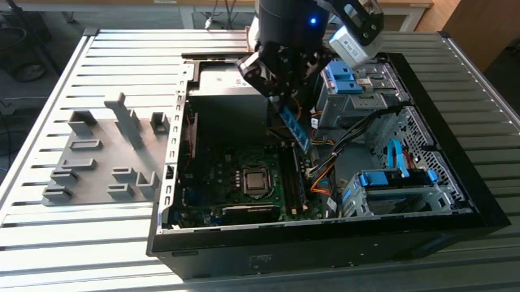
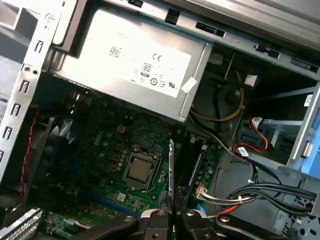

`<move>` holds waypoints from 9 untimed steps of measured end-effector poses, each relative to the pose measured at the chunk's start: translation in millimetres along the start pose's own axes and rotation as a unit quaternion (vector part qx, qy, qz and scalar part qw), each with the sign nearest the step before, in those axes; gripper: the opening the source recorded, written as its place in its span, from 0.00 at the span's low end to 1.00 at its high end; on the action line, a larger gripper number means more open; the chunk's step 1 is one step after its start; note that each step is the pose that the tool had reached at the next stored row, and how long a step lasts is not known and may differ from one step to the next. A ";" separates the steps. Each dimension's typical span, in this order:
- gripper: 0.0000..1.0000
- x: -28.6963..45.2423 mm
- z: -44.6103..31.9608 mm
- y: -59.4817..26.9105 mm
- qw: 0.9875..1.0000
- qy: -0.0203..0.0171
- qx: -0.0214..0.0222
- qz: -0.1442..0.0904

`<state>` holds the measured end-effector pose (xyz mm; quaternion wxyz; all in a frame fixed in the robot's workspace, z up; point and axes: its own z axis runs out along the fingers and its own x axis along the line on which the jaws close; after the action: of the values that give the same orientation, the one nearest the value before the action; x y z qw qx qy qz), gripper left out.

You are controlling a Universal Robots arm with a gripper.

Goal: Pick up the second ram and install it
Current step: 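Insert the second ram into the second slot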

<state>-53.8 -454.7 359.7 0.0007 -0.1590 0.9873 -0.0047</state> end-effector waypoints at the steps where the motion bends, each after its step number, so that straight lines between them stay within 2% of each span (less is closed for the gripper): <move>1: 0.14 0.0 0.5 0.0 1.000 0.000 0.000 0.007; 5: 0.14 0.0 2.7 0.1 0.999 0.000 0.000 0.036; 9: 0.14 -0.3 5.3 0.2 0.998 0.001 0.000 0.065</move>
<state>-53.6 -454.5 354.5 0.0004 -0.0944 0.9955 -0.0048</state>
